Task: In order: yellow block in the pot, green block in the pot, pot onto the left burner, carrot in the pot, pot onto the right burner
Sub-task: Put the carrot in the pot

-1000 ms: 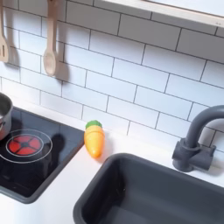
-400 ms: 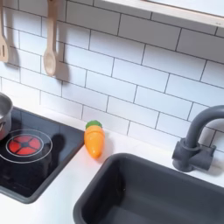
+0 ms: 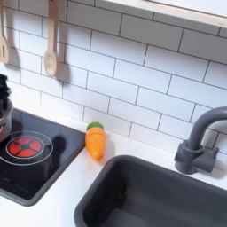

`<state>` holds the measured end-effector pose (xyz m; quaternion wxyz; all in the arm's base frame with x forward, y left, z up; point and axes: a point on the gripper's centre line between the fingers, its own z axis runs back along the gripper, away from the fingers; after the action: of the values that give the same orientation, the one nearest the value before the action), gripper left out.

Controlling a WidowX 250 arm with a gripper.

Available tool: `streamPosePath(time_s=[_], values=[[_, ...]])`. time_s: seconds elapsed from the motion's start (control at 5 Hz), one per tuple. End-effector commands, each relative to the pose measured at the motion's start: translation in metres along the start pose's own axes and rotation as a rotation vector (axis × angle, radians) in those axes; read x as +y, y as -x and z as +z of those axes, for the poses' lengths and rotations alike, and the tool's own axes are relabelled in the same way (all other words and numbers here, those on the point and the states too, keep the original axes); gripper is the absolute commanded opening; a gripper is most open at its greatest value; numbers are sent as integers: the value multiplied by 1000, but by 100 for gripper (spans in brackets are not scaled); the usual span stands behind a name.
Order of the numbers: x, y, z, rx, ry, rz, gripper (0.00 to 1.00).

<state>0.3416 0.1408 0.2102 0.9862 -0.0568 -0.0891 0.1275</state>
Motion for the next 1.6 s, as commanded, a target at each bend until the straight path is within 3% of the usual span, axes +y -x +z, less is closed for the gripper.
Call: streamPosePath(time_s=[0.0, 0.2, 0.4, 1.0, 1.4], values=[[-42, 7, -1, 24, 2, -43, 100], [-51, 7, -7, 39, -2, -61, 100], [-59, 11, -10, 102, 4, -86, 100], [-62, 15, -3, 87, 5, -94, 100], [-91, -3, -22, 25, 21, -98, 100]])
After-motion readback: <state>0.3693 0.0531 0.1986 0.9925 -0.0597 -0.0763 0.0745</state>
